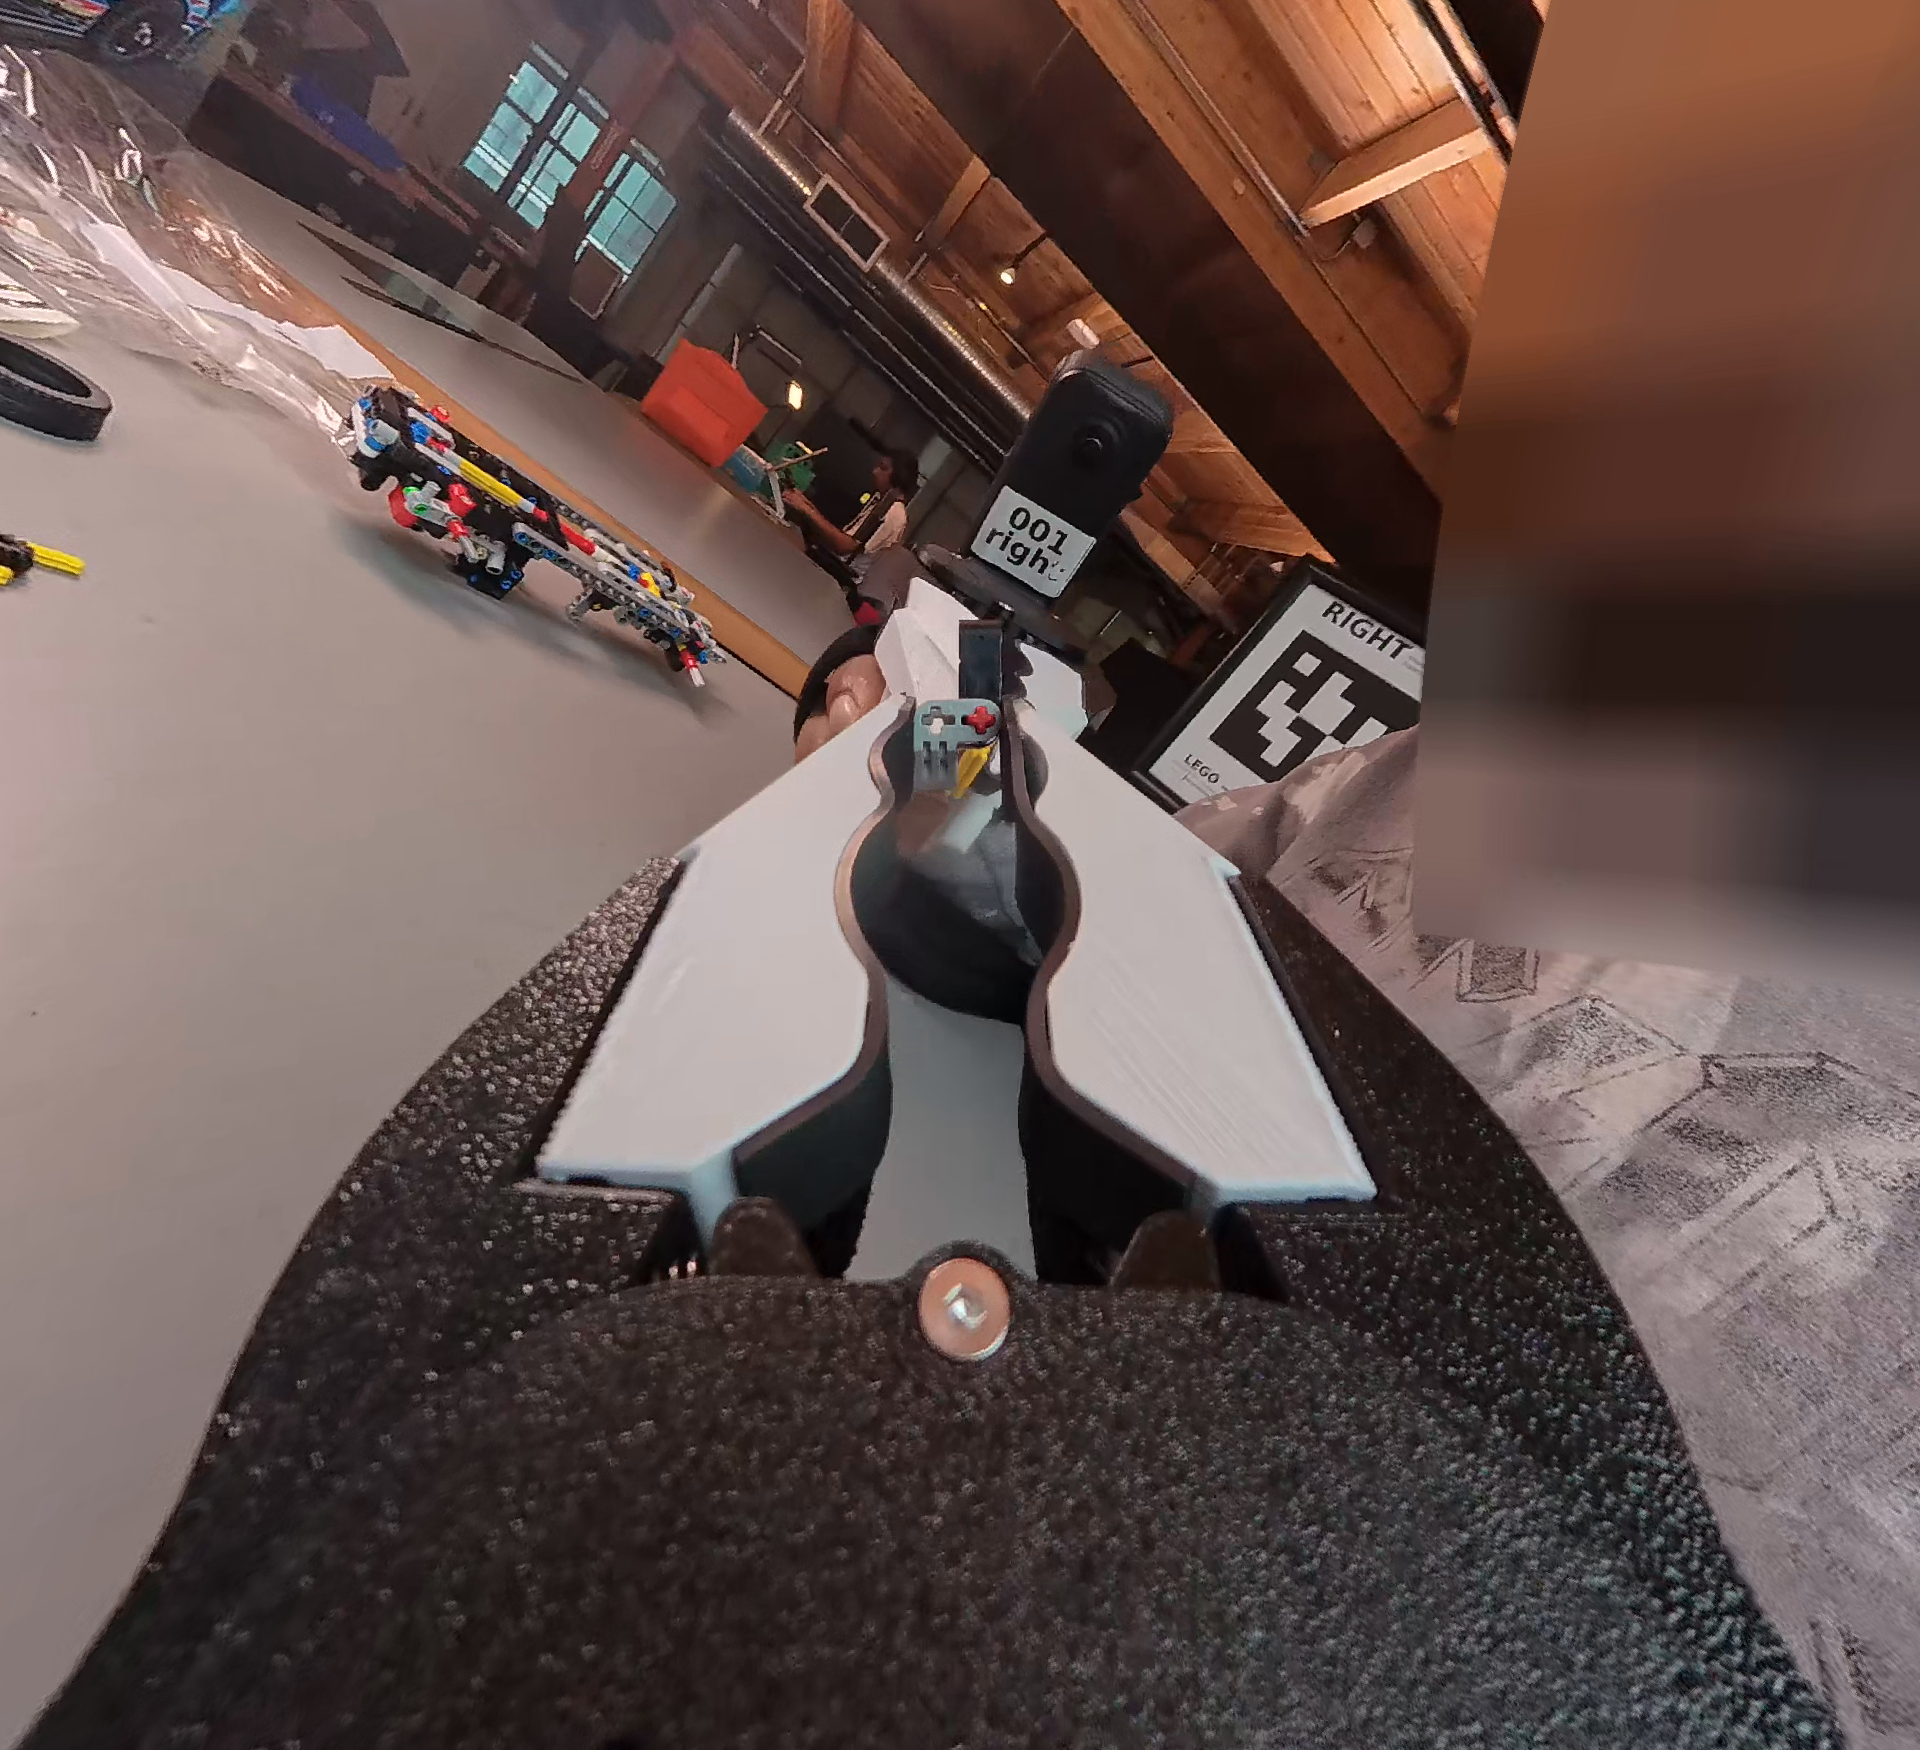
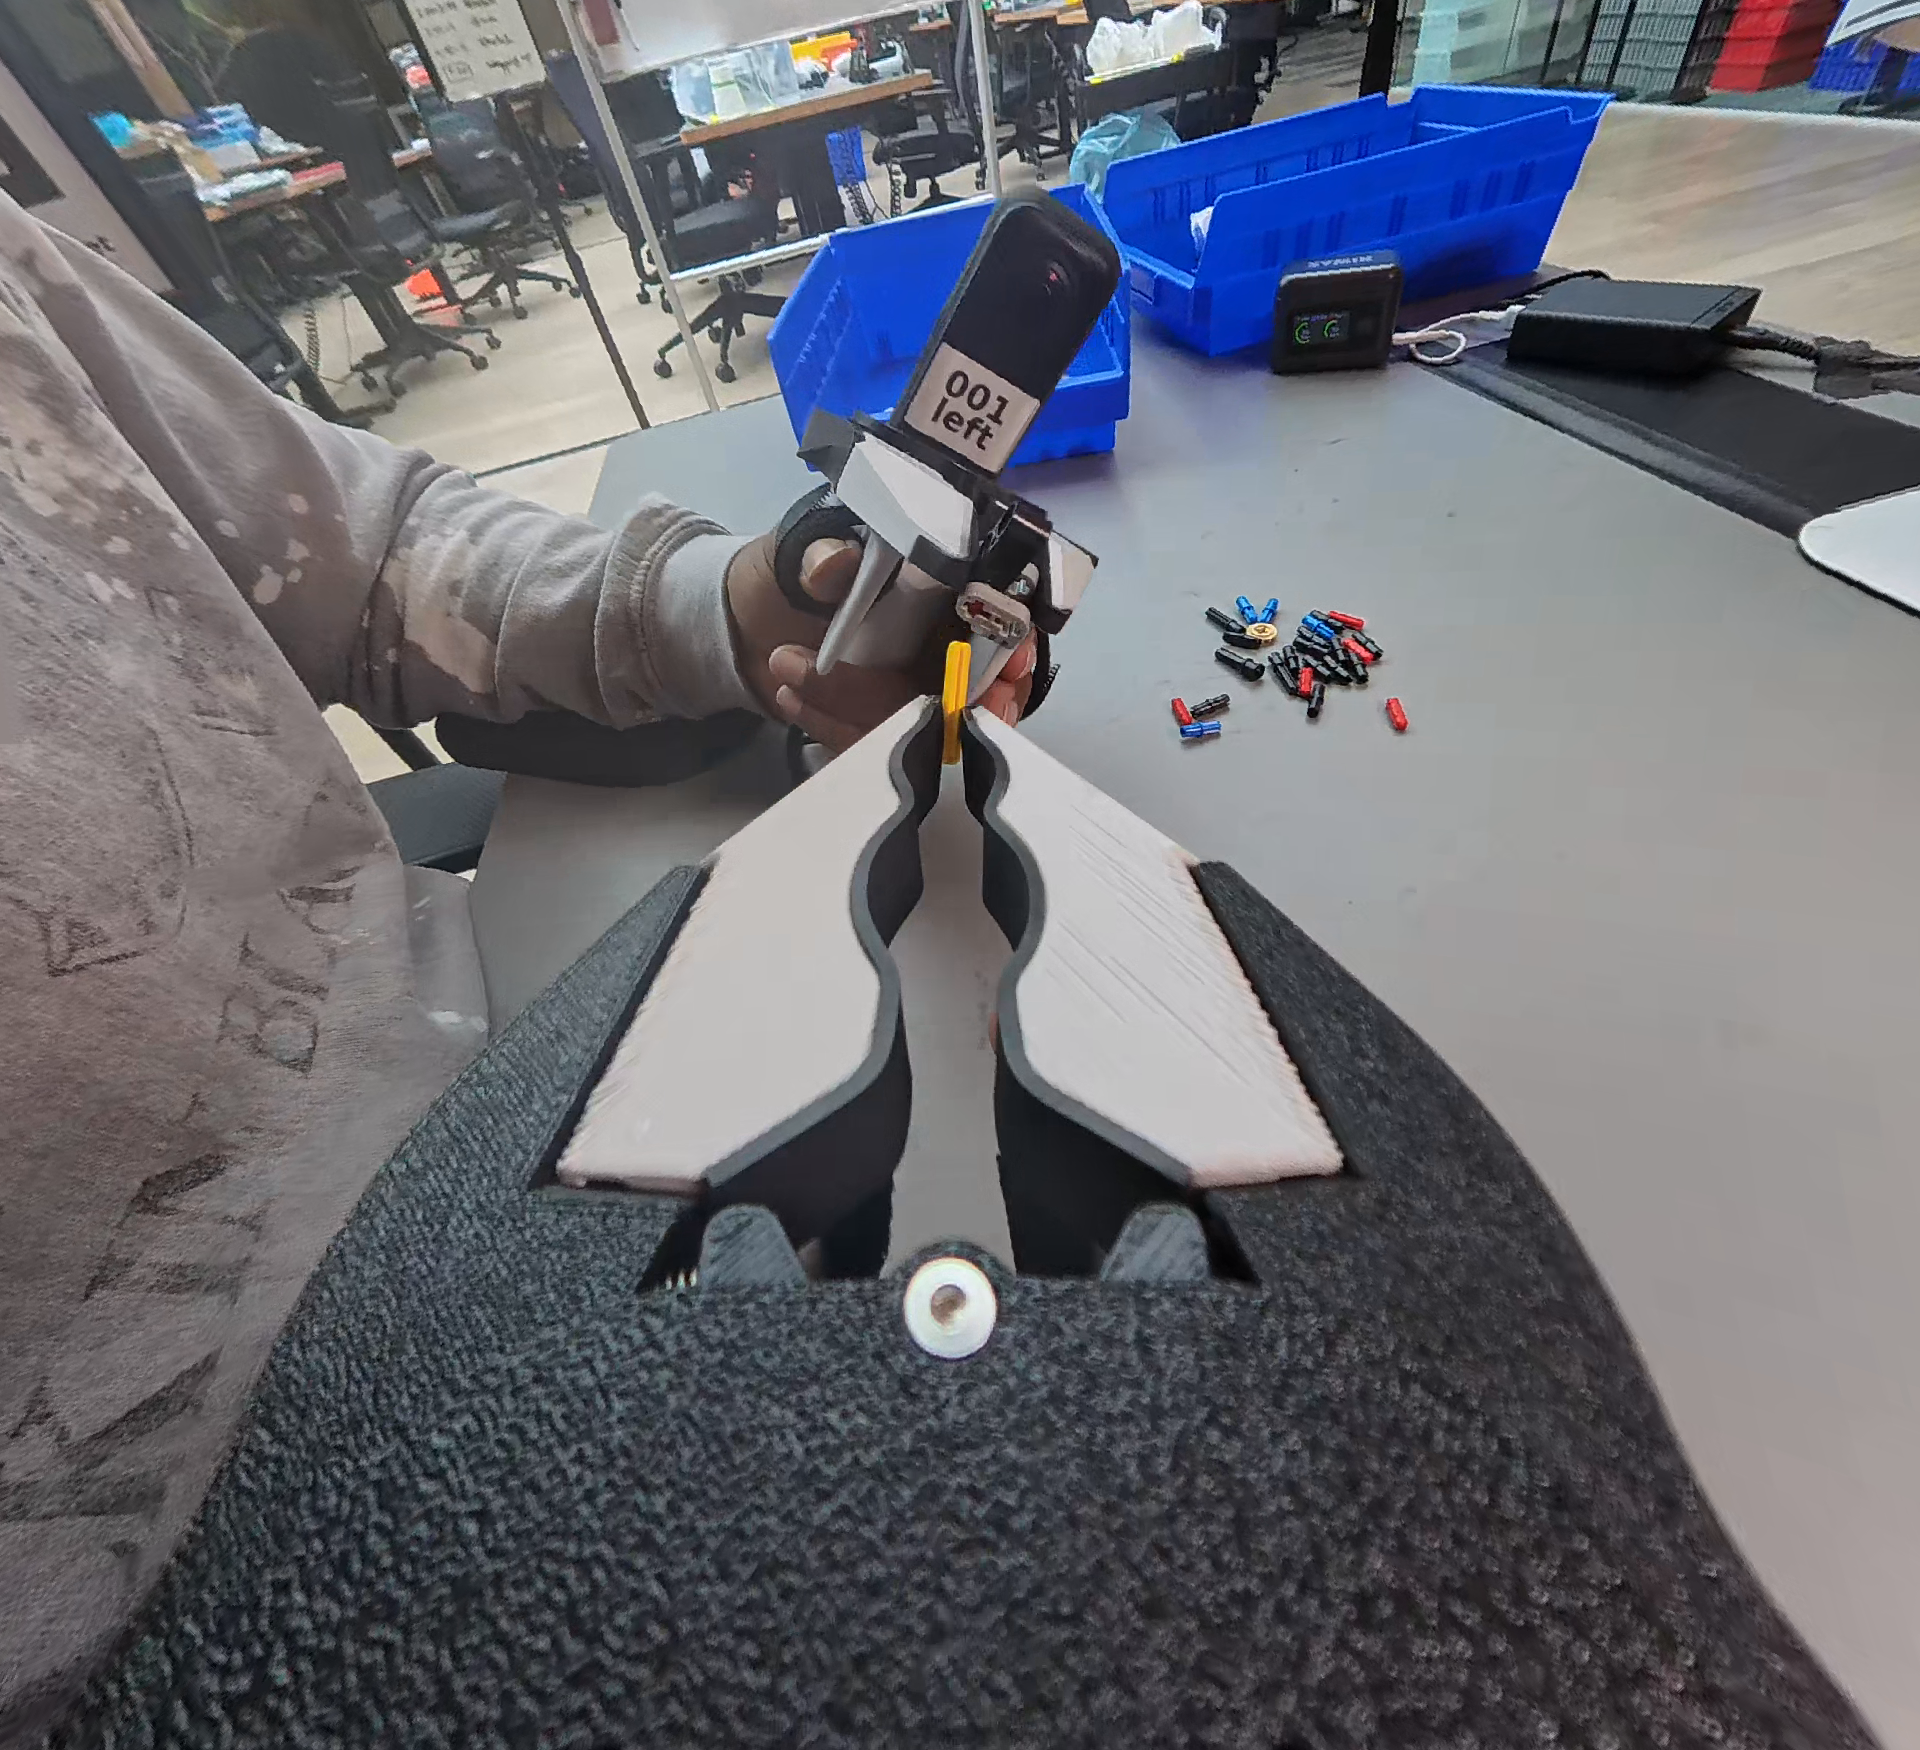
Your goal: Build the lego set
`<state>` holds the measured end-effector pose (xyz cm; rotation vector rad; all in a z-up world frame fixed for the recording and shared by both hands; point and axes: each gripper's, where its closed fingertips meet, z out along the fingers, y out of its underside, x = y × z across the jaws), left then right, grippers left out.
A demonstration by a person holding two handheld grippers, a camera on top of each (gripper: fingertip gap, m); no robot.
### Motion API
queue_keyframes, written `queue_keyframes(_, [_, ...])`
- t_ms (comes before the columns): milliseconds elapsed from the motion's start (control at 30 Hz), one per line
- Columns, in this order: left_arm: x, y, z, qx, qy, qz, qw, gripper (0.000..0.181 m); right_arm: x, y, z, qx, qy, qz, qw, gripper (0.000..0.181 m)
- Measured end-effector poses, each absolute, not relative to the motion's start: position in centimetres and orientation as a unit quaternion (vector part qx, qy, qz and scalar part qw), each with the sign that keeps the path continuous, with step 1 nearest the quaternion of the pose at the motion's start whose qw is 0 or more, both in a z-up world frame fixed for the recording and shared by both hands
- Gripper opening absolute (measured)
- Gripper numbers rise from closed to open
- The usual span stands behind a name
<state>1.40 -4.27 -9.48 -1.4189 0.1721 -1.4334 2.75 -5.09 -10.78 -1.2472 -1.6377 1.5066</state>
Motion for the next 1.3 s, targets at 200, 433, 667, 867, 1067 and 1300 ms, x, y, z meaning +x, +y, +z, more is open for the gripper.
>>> queue_keyframes(200, [0.0, -3.0, -16.1, -0.799, 0.159, -0.348, 0.463, 0.015, 2.8, -1.9, -13.8, -0.505, -0.64, 0.487, 0.315, 0.002])
queue_keyframes(433, [0.0, -4.9, -22.4, -0.876, 0.301, -0.173, 0.335, 0.015, 2.7, -0.3, -16.7, -0.536, -0.648, 0.451, 0.298, 0.002])
queue_keyframes(667, [-0.2, -5.2, -23.8, -0.877, 0.338, -0.132, 0.316, 0.015, 2.8, -0.3, -17.5, -0.536, -0.656, 0.444, 0.291, 0.002])
queue_keyframes(867, [-0.2, -5.3, -23.8, -0.873, 0.346, -0.129, 0.317, 0.015, 2.8, -0.6, -17.8, -0.534, -0.659, 0.445, 0.287, 0.002])
queue_keyframes(1067, [-0.2, -5.5, -23.9, -0.871, 0.355, -0.119, 0.317, 0.017, 2.8, -1.1, -18.2, -0.528, -0.667, 0.446, 0.279, 0.002])
queue_keyframes(1300, [0.3, -5.5, -21.8, -0.855, 0.337, -0.168, 0.357, 0.024, 3.1, -2.5, -18.5, -0.491, -0.692, 0.454, 0.272, 0.002])
